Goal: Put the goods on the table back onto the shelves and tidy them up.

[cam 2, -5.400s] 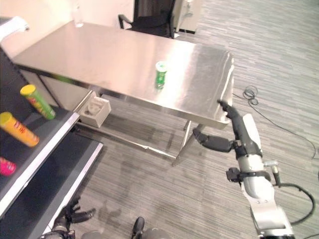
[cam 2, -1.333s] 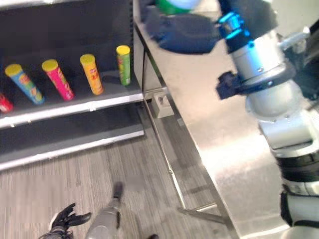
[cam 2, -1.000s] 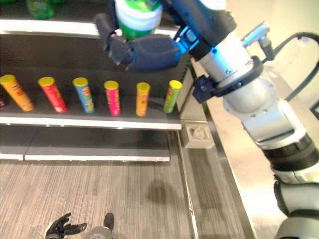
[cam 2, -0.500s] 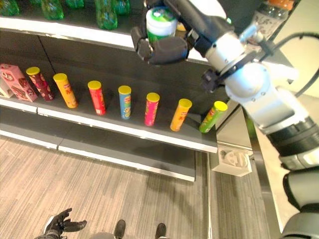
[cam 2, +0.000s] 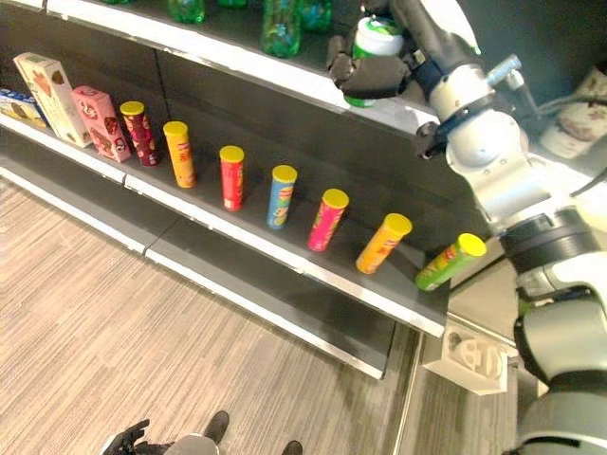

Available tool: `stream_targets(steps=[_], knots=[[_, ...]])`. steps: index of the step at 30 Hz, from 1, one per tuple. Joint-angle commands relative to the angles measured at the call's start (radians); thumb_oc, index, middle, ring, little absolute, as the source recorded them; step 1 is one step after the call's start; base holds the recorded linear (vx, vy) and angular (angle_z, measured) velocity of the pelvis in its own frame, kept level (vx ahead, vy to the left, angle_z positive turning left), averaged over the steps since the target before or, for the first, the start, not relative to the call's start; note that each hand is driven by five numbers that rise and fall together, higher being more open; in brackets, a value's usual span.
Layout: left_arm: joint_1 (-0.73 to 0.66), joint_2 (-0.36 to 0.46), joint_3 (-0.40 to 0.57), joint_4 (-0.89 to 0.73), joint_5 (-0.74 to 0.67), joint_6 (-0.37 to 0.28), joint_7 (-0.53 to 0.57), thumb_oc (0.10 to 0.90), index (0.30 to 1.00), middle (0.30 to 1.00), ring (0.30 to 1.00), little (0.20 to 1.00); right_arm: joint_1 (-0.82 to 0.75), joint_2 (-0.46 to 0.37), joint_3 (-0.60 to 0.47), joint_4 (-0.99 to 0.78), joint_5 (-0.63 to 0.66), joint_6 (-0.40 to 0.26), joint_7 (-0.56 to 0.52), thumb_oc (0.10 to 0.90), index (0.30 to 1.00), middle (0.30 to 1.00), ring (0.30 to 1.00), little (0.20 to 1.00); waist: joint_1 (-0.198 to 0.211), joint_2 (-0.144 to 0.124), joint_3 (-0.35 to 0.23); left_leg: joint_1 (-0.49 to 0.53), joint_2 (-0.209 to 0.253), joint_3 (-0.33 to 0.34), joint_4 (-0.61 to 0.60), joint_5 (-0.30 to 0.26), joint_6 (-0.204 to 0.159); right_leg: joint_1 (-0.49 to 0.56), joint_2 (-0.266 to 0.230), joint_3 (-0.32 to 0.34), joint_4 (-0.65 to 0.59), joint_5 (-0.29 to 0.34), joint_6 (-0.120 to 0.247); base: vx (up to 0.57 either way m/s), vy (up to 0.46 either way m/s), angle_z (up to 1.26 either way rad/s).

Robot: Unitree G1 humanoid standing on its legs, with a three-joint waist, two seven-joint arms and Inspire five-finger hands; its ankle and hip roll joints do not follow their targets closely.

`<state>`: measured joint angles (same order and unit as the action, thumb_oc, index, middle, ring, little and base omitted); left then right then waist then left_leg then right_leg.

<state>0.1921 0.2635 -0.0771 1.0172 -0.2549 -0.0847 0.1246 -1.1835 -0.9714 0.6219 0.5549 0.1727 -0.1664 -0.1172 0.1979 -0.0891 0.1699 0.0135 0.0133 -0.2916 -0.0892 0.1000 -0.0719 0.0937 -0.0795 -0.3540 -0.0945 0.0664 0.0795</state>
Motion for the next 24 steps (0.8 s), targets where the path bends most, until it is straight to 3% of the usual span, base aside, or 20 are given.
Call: stream_targets(steps=[1, 10, 18, 24], knots=[[-0.020, 0.081, -0.041, -0.001, -0.022, -0.038, 0.024, 0.800, 0.900, 0.900, 0.900, 0.900, -0.207, -0.018, -0.020, 0.068, -0.010, -0.011, -0.101, 0.400, 0.300, 0.300, 0.300, 0.300, 0.005, -0.054, -0.059, 0.016, 0.014, 0.078, 0.002, -0.118, -0.039, 0.024, -0.061, -0.028, 0.044, -0.114, 0.065, 0.02, -0.020, 0.18], [-0.038, 0.086, -0.063, -0.019, -0.027, -0.040, 0.029, 0.800, 0.900, 0.900, 0.900, 0.900, -0.256, -0.008, 0.001, 0.261, -0.040, 0.014, -0.129, 0.400, 0.300, 0.300, 0.300, 0.300, 0.014, -0.059, -0.045, -0.008, 0.020, 0.063, 0.002, -0.106, -0.051, 0.021, -0.058, -0.064, 0.038, -0.116, 0.059, 0.01, -0.018, 0.13], [-0.050, 0.090, -0.077, -0.007, -0.016, -0.043, 0.038, 0.800, 0.900, 0.900, 0.900, 0.900, -0.316, -0.066, 0.036, 0.410, -0.020, 0.026, -0.149, 0.400, 0.300, 0.300, 0.300, 0.300, 0.008, -0.055, -0.035, -0.012, 0.028, 0.061, 0.002, -0.108, -0.065, 0.029, -0.051, -0.080, 0.038, -0.123, 0.052, 0.00, -0.009, 0.02], [-0.046, 0.092, -0.075, -0.018, -0.025, -0.040, 0.043, 0.800, 0.900, 0.900, 0.900, 0.900, -0.325, -0.037, 0.053, 0.453, -0.020, 0.031, -0.144, 0.400, 0.300, 0.300, 0.300, 0.300, 0.008, -0.058, -0.035, -0.004, 0.034, 0.071, 0.002, -0.112, -0.066, 0.032, -0.045, -0.075, 0.030, -0.123, 0.050, 0.00, 0.000, 0.00]])
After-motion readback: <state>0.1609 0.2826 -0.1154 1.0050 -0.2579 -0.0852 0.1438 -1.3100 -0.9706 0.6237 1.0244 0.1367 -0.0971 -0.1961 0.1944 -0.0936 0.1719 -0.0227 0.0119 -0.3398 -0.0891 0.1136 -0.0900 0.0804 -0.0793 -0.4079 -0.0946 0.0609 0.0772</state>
